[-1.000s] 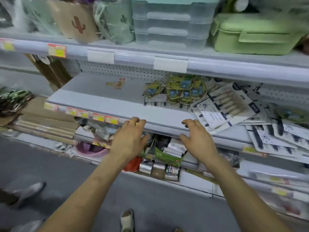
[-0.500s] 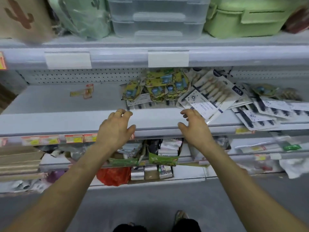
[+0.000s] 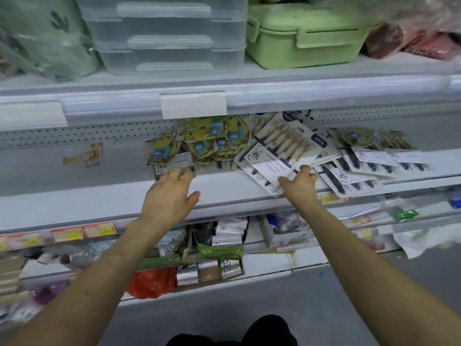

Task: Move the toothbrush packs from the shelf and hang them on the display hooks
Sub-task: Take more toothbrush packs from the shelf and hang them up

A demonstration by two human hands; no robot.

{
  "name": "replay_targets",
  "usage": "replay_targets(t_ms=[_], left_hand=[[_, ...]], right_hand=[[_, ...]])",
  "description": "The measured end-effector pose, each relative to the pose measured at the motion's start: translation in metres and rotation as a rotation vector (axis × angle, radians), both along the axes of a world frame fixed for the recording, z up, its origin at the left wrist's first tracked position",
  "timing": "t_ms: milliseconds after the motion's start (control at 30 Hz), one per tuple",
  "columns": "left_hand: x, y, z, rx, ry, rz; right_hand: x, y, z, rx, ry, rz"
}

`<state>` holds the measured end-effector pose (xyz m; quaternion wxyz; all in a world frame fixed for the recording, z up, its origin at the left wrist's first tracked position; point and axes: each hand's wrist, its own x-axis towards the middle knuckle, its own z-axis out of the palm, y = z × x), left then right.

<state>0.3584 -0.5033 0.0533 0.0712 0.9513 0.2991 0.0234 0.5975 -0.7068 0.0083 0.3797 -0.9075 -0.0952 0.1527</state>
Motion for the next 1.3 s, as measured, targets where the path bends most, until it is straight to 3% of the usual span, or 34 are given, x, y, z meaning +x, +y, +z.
replay_targets(t_ms=[167,500,867,1100,1300], left_hand=[[-0.004,0.005,-0.007,0.022,0.013,0.029],[-0.006,0.010,-0.024,0.025,0.013,0.055],[0.035,0.031,-0.036,0.033,-0.005,0.000],[0.110,0.064,-0.055,-0.069,-0.168,0.076],[0.180,0.059,-0.059,-0.048,-0.102,0.205]], right_hand=[[0.007,0.010,-0.008,0.145,0.032,-0.056],[0.010,0.012,-0.022,0.684,0.171,-0.303],[0.002,0.006,-0.002,1.037,0.091,-0.237],[0.001,-0.021,-0.011,1.048,0.080,-0.252],[0.001,-0.047,-0.026,0.974,0.101,-0.237]])
